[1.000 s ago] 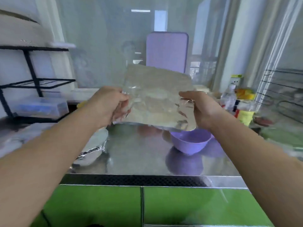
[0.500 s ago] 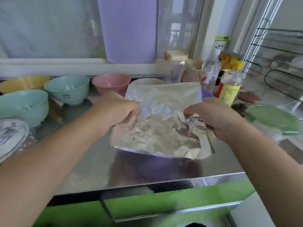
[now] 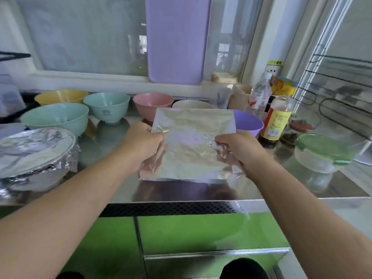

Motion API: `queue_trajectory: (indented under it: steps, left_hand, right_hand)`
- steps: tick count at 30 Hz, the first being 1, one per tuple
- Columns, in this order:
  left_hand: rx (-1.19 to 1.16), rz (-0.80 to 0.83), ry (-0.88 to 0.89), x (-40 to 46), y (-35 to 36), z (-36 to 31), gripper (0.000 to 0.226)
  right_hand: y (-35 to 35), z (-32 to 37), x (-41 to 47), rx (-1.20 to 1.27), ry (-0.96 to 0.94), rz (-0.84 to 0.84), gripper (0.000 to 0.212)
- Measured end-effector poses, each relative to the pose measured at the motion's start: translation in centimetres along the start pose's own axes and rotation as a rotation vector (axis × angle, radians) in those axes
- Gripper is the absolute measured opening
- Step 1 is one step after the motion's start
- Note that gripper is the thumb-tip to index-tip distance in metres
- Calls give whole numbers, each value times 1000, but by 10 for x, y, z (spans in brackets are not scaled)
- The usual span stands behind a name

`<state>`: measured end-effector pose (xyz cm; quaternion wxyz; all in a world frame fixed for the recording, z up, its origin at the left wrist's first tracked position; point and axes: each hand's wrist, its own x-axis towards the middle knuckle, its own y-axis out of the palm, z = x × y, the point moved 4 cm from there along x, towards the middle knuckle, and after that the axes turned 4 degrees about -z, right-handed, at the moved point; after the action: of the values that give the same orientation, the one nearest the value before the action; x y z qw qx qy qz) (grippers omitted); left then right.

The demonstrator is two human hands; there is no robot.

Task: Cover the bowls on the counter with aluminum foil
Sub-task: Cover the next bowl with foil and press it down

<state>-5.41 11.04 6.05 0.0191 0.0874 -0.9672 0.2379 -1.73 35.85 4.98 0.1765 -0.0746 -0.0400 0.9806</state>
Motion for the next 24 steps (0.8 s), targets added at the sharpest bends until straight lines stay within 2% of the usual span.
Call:
queue_trajectory:
  steps: [5,7,10,13,14,16,19,24]
  left_hand:
    - [-77,-30,-31,-5,-21,10,31]
    - [-140,-21,-58,-7,-25,14,29]
    - [-108,-5,-102,-3,-30,20,34]
    - [-125,15,-191,2,-33,26,43]
    - [-162,29,-229,3,-34,28,38]
    - [-253,51,-304,2,-34,32,27]
    - [-339,63,-367,1,-35,38,35]
    - [-325,96,-333,1,-33,37,40]
  right_hand:
    - [16,1,-13,-21,-29,31,8]
    - [20,2,-16,-20,-29,38,11]
    - [17,2,-14,-41,-49,-15,18]
    - [13,1,-8,-25,-38,-21,8]
    - [13,-2,-7,-27,-31,-13,8]
    - [15,-6,-4,-18,-34,4,12]
    - [16,-13,0,30,-17,12,30]
    - [12,-17,0,186,23,-17,35]
